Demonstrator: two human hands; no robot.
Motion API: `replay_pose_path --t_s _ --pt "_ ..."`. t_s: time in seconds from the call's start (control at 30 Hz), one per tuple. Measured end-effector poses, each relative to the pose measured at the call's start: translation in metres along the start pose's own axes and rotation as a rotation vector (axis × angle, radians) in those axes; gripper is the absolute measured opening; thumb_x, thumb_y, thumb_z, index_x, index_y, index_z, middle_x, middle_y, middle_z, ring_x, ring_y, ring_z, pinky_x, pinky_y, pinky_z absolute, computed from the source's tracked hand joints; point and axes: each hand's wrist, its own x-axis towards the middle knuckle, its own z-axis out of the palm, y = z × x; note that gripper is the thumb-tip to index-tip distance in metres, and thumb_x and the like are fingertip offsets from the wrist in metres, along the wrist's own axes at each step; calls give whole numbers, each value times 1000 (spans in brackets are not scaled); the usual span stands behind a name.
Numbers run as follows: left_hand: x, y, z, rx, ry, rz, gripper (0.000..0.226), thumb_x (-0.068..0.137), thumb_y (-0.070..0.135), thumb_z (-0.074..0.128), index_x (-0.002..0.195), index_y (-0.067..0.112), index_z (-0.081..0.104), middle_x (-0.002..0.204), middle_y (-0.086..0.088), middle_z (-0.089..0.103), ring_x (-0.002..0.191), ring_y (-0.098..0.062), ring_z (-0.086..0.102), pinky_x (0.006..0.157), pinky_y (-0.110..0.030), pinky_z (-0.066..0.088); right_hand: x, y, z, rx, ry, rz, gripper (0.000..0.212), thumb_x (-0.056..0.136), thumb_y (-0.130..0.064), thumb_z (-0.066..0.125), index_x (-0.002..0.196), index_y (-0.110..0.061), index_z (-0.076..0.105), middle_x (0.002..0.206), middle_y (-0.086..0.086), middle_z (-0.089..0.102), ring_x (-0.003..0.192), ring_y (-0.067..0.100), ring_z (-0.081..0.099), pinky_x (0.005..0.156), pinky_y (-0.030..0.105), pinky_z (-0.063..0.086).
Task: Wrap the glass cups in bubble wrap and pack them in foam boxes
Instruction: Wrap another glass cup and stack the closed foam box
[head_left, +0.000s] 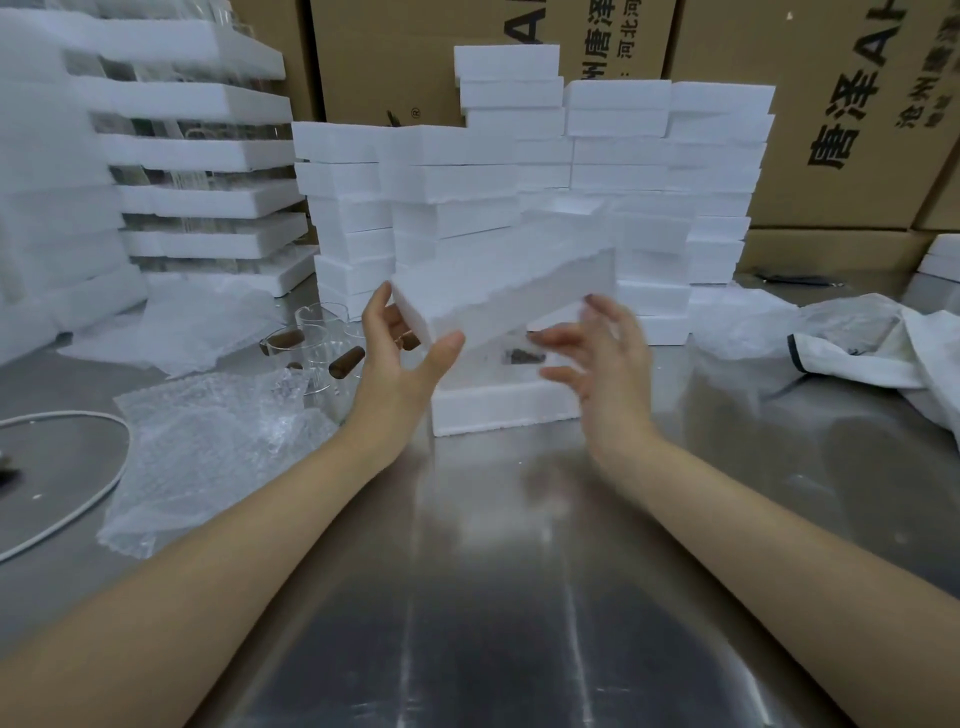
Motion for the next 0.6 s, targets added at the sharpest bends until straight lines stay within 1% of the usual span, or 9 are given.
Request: replay_pose_path --t_s 0.03,0.07,0.13,0.2,0.27,0.33,0.43,0.5,0.6 --pt "2 -2 -3 20 -6 -29 104 62 66 60 147 27 15 131 14 43 120 4 43 100 -16 33 6 0 -8 -38 178 -50 16 95 -11 49 108 -22 51 81 6 66 76 11 68 60 25 52" --pt "4 -5 -6 50 -32 -47 106 61 67 61 149 27 16 134 12 42 124 -1 42 103 -21 31 13 0 -16 -99 304 -87 21 95 -13 46 112 -24 50 87 1 63 76 5 66 66 26 52" --pt "6 -9 -11 83 -104 -76 104 62 66 63 149 32 18 137 15 40 128 -3 39 107 -27 31 24 2 -31 -218 377 -53 24 95 -22 44 117 -30 51 103 -6 58 95 5 60 86 26 47" --pt "5 -12 -12 56 -165 -88 97 66 63 66 147 42 17 140 19 39 130 0 39 109 -29 33 31 6 -38 -235 295 74 21 96 -30 45 112 -35 57 117 -7 58 111 12 56 95 28 45" --pt "4 -12 -11 63 -225 -86 89 68 64 65 141 57 15 147 20 35 135 -2 36 108 -27 33 33 11 -39 -268 147 166 20 95 -34 49 109 -38 62 128 -3 59 115 12 56 102 31 43" --pt "5 -13 -12 77 -248 -89 77 71 63 64 133 68 18 153 20 28 140 -3 29 113 -33 29 32 16 -38 -355 -1 172 28 96 -33 48 121 -39 59 140 -8 51 128 10 47 113 36 33" --pt "9 -18 -14 22 -252 -123 66 72 57 62 129 61 30 151 15 34 141 -8 29 117 -44 24 28 17 -37 -446 -67 124 37 98 -38 48 135 -37 50 145 -14 44 130 4 41 114 32 30" --pt "10 -18 -14 7 -253 -172 53 71 60 60 117 68 36 146 15 41 136 -10 38 116 -44 27 27 15 -38 -482 -93 91 39 98 -42 48 137 -36 48 146 -14 42 126 0 41 108 25 30" --pt "13 -19 -16 -38 -239 -249 47 69 69 60 111 71 40 137 16 50 129 -9 46 114 -43 29 28 14 -40 -478 -118 63 37 95 -44 53 132 -40 53 139 -19 47 128 2 42 112 30 31"
